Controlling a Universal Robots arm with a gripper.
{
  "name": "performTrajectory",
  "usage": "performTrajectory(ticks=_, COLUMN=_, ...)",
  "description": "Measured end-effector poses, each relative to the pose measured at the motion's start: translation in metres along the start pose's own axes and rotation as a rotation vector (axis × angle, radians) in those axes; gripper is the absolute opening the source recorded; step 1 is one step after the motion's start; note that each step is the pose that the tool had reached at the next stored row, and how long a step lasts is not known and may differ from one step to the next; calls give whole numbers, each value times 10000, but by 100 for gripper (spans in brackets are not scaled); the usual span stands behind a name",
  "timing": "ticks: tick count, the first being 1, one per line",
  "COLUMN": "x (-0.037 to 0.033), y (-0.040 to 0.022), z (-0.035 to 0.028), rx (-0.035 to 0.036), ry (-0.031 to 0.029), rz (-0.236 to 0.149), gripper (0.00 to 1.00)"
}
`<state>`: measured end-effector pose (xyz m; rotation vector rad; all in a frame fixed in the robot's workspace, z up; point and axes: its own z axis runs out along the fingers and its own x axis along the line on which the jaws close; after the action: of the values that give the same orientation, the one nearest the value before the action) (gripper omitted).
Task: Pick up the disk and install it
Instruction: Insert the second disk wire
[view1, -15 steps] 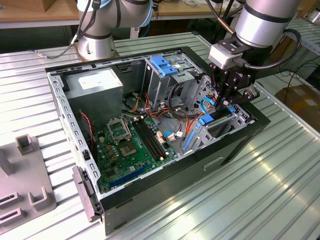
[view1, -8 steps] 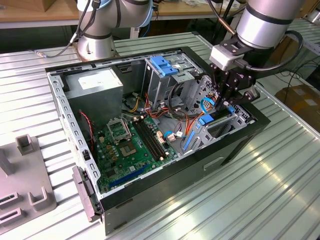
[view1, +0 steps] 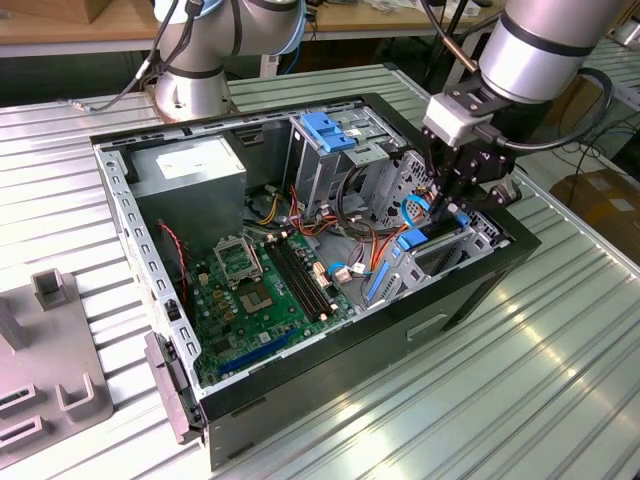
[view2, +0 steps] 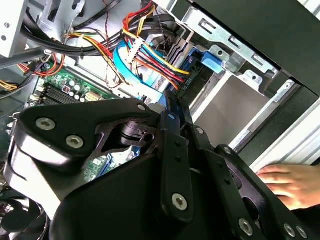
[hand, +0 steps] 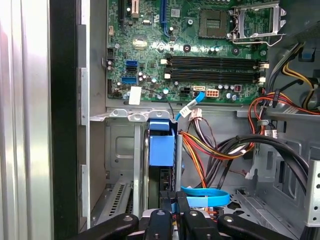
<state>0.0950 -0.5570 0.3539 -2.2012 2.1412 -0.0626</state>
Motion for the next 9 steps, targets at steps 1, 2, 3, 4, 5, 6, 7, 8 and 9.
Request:
performTrajectory(ticks=1, x=7, y=0, z=0, rx=0, ry=-3, rz=0, gripper=16)
performTrajectory(ticks=2, x=8, y=0, z=0, rx=0, ry=-10, rz=1, gripper=16)
performTrajectory(ticks=3, x=10, y=0, z=0, rx=1, ry=-38, rz=3, gripper=16)
performTrajectory(ticks=4, x=14, y=1, z=2, rx=2, ry=-65, rz=6, gripper=16)
performTrajectory(ticks=5, x=28, y=2, z=9, rx=2, ry=-84, rz=7, gripper=16)
performTrajectory(ticks=6, x=35, y=2, z=14, rx=3, ry=-94, rz=8, gripper=16)
performTrajectory(ticks=7, x=40, y=3, z=16, rx=3, ry=-108, rz=9, gripper=16)
performTrajectory(ticks=8, x=45, y=3, z=19, rx=4, ry=-136, rz=11, gripper=16)
performTrajectory(ticks=9, x=48, y=4, z=22, rx=5, ry=-159, rz=13, gripper=16)
